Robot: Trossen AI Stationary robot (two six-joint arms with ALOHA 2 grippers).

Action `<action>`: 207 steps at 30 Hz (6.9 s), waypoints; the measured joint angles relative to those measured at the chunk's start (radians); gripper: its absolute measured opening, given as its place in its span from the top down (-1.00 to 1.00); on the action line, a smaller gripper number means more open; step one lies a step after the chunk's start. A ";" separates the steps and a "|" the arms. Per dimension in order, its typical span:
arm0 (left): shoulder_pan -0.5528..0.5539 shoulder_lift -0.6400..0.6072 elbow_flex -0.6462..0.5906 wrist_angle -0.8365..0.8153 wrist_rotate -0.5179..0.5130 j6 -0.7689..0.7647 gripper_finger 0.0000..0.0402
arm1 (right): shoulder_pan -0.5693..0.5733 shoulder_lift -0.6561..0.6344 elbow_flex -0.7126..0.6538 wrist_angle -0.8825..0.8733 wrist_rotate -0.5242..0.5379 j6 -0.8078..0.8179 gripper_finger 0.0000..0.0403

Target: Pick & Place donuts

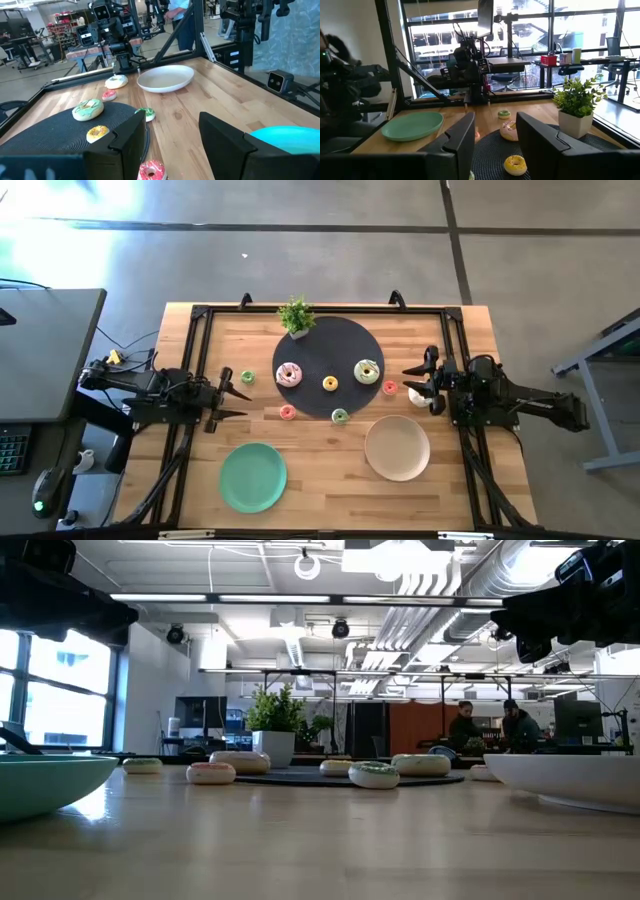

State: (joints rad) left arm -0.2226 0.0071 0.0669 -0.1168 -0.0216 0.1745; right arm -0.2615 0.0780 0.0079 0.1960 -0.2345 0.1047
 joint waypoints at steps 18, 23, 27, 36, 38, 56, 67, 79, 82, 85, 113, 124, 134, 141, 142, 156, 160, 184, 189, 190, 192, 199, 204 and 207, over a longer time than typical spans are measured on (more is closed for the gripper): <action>0.000 0.000 0.000 0.006 0.006 0.000 0.10 | 0.000 0.000 0.000 0.000 0.000 0.000 0.30; 0.000 0.000 0.001 0.007 0.006 0.000 0.10 | 0.000 0.000 0.000 0.000 0.000 0.000 0.30; 0.000 0.000 0.002 0.007 0.006 0.000 0.10 | 0.000 0.000 0.000 0.000 0.000 0.000 0.30; 0.000 0.000 0.003 0.009 0.006 0.000 0.10 | 0.000 0.000 0.000 0.000 0.000 0.000 0.30; 0.000 0.000 0.004 0.009 0.006 0.000 0.10 | 0.000 0.000 0.000 0.000 0.000 0.000 0.30; 0.000 0.000 0.004 0.009 0.006 0.000 0.10 | 0.000 0.000 0.000 0.000 0.000 0.000 0.30; 0.000 0.000 0.004 0.009 0.006 0.000 0.10 | 0.000 0.000 0.000 0.000 0.000 0.000 0.30; 0.000 0.000 0.004 0.009 0.006 0.000 0.10 | 0.000 0.000 0.000 0.000 0.000 0.000 0.30; 0.000 0.000 0.004 0.009 0.006 0.000 0.10 | 0.000 0.000 0.000 0.000 0.000 0.000 0.30; 0.000 0.000 0.004 0.009 0.006 0.000 0.10 | 0.000 0.000 0.000 0.000 0.000 0.000 0.30; 0.000 0.000 0.005 0.053 -0.041 0.011 0.10 | 0.000 0.000 0.000 0.012 0.000 0.001 0.30; 0.000 0.000 0.005 0.104 -0.130 -0.068 0.10 | 0.000 0.000 0.000 0.107 0.372 0.004 0.30; 0.000 0.001 0.004 0.170 -0.079 -0.165 0.10 | 0.000 0.042 0.062 0.042 0.359 -0.013 0.30; 0.000 0.017 0.005 0.302 -0.197 -0.179 0.10 | 0.000 0.216 0.292 -0.292 0.293 0.073 0.30; 0.000 0.017 0.005 0.307 -0.201 -0.179 0.10 | 0.000 0.253 0.330 -0.354 0.296 0.075 0.30; 0.000 0.016 0.005 0.339 -0.130 -0.155 0.10 | 0.001 0.743 0.656 -1.163 0.157 0.338 0.30; 0.000 0.016 0.005 0.339 -0.138 -0.156 0.10 | 0.001 0.827 0.642 -1.231 0.144 0.352 0.30; 0.000 0.016 0.005 0.318 -0.137 -0.157 0.10 | 0.001 1.235 0.643 -1.128 0.163 0.367 0.30; 0.000 0.016 0.004 0.298 -0.137 -0.157 0.10 | 0.002 1.292 0.644 -1.125 0.211 0.409 0.30; 0.000 0.016 0.004 0.293 -0.137 -0.157 0.10 | 0.002 1.300 0.644 -1.125 0.226 0.429 0.30; 0.000 0.016 0.004 0.291 -0.137 -0.158 0.10 | 0.002 1.312 0.644 -1.125 0.232 0.443 0.31; 0.000 0.016 0.004 0.292 -0.137 -0.157 0.10 | 0.002 1.310 0.644 -1.108 0.214 0.483 0.62; 0.000 0.017 0.004 0.293 -0.137 -0.158 0.10 | 0.005 1.265 0.674 -1.156 0.176 0.483 0.94; 0.000 0.017 0.004 0.293 -0.150 -0.157 0.10 | 0.025 1.225 0.727 -1.208 0.187 0.501 0.87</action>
State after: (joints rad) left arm -0.2230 0.0238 0.0708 0.1764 -0.1717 0.0171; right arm -0.2361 1.3030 0.7348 -1.0118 -0.0480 0.6055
